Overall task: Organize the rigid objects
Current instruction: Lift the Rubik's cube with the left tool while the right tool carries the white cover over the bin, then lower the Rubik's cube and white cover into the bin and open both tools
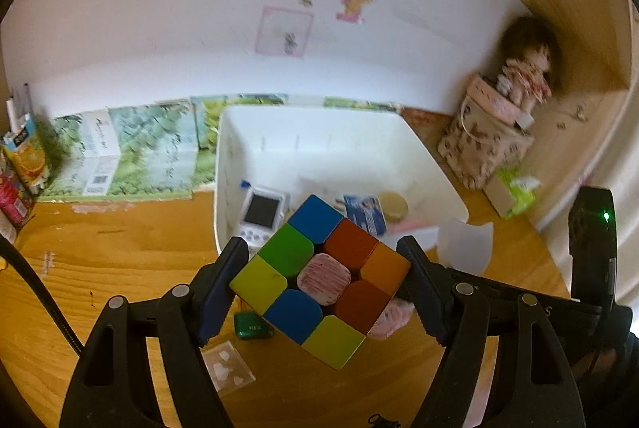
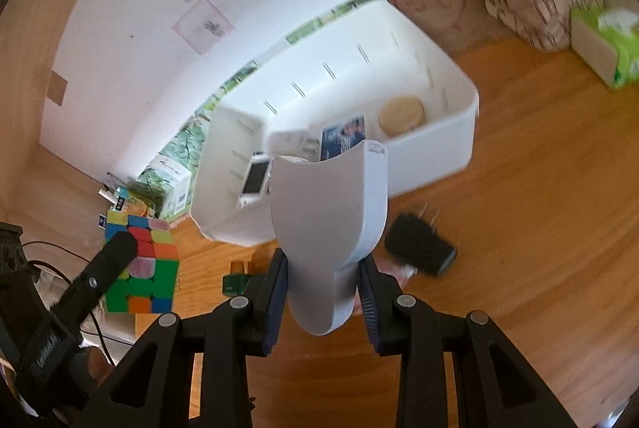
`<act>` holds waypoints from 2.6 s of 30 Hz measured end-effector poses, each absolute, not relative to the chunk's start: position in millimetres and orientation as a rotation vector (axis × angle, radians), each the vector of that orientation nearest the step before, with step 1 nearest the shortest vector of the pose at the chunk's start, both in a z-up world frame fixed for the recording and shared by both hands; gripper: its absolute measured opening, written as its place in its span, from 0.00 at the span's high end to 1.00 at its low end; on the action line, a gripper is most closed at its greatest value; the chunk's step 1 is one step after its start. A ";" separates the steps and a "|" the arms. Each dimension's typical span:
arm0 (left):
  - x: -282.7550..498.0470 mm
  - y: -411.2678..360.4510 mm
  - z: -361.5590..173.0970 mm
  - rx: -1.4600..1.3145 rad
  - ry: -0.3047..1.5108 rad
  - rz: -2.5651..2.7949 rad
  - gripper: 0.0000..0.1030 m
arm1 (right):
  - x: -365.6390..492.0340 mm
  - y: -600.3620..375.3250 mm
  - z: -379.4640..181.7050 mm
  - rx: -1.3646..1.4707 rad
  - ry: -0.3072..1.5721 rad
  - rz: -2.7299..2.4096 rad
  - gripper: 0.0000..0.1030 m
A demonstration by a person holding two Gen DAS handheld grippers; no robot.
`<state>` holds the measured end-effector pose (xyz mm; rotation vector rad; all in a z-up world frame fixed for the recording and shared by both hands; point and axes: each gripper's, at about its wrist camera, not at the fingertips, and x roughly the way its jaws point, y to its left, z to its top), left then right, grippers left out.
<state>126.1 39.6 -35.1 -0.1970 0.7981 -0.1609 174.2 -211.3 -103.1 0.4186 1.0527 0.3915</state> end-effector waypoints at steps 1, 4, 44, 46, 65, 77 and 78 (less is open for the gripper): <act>127.5 40.1 -32.3 -0.201 0.788 -0.148 0.23 | 176.9 -213.2 -100.6 0.412 1.042 0.402 0.67; 131.4 40.6 -24.4 -0.210 0.763 -0.117 0.23 | 185.9 -216.2 -94.9 0.397 1.017 0.429 0.67; 243.3 20.4 -54.3 -0.282 0.770 0.199 0.23 | 274.7 -193.8 -105.3 0.077 0.688 0.639 0.67; 246.4 19.2 -55.1 -0.277 0.774 0.199 0.23 | 274.6 -193.0 -106.6 0.063 0.676 0.635 0.66; 245.3 11.0 -37.2 -0.244 0.763 0.193 0.12 | 275.7 -206.0 -103.8 0.114 0.703 0.605 0.26; 215.3 7.5 -6.1 -0.247 0.686 0.186 0.12 | 254.3 -215.7 -76.9 0.120 0.637 0.607 0.21; 211.1 6.9 -3.0 -0.246 0.677 0.188 0.12 | 252.3 -216.8 -74.7 0.120 0.630 0.605 0.21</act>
